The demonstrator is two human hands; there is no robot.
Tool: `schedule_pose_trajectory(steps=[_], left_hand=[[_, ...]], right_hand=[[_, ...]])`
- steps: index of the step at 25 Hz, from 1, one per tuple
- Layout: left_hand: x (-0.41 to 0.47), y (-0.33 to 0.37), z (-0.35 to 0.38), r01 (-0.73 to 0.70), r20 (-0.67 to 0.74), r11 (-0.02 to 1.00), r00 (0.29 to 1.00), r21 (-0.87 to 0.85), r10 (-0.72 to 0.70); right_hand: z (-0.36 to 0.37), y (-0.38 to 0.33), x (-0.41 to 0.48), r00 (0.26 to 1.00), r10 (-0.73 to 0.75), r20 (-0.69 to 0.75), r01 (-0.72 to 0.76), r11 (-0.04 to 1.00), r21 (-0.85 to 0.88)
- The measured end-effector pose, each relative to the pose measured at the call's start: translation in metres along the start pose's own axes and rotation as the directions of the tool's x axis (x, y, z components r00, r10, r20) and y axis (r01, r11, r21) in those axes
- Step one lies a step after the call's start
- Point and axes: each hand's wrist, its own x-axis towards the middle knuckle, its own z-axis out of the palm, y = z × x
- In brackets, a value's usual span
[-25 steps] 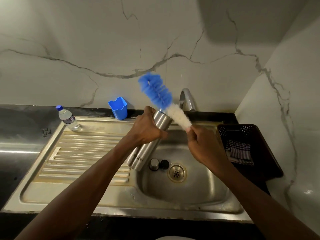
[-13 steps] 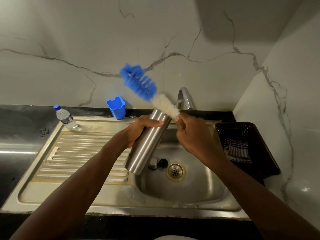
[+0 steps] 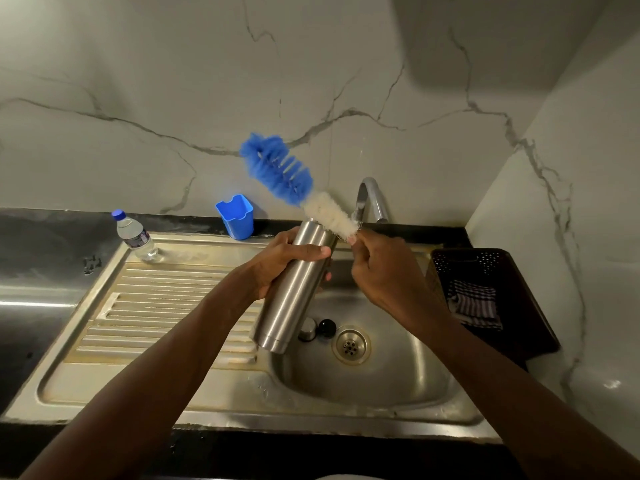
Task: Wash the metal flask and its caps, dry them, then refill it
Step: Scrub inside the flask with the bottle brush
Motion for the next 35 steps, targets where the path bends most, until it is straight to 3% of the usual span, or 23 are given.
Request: schedule_pose_trajectory(steps=[3, 6, 8, 11, 17, 21, 24, 28, 33, 35], left_hand=[[-0.003, 0.001, -0.009, -0.024, 0.027, 0.999, 0.999, -0.039, 0.025], [-0.007, -0.003, -0.019, 0.072, 0.027, 0.993, 0.997, -0.096, -0.07], [-0.008, -0.004, -0.016, 0.132, 0.019, 0.989, 0.991, -0.064, -0.131], [-0.003, 0.001, -0.007, 0.073, 0.036, 0.996, 0.997, 0.044, -0.075], [-0.005, 0.0, -0.012, 0.003, -0.071, 1.0, 0.997, -0.03, -0.005], [-0.004, 0.004, 0.001, -0.032, 0.003, 0.999, 0.999, 0.013, 0.032], [-0.005, 0.004, 0.001, -0.04, 0.066, 0.992, 0.997, -0.117, 0.048], [-0.007, 0.002, -0.013, 0.117, 0.177, 0.95, 0.982, -0.288, -0.067], [-0.003, 0.007, -0.01, 0.055, 0.126, 0.998, 0.991, -0.041, -0.05], [-0.004, 0.009, -0.012, 0.045, 0.047, 0.997, 0.998, 0.07, -0.048]], right_hand=[[-0.001, 0.017, -0.014, 0.994, 0.102, 0.023, -0.101, 0.993, -0.062], [-0.003, 0.029, -0.045, 0.981, 0.178, 0.081, -0.167, 0.978, -0.125], [0.0, 0.017, -0.031, 0.994, 0.102, 0.043, -0.099, 0.993, -0.059], [0.002, 0.0, -0.002, 0.998, -0.035, -0.05, 0.034, 0.999, -0.013], [-0.007, 0.021, -0.041, 0.987, 0.143, 0.07, -0.127, 0.973, -0.193], [0.003, -0.009, -0.003, 0.998, -0.057, -0.017, 0.055, 0.995, -0.08], [0.001, 0.004, -0.007, 0.998, -0.032, -0.045, 0.028, 0.995, -0.091], [-0.002, 0.03, -0.042, 0.994, 0.108, 0.022, -0.103, 0.983, -0.154], [0.0, -0.006, -0.002, 0.993, -0.088, -0.081, 0.083, 0.995, -0.055], [-0.002, 0.001, -0.006, 0.997, -0.052, -0.062, 0.048, 0.997, -0.064]])
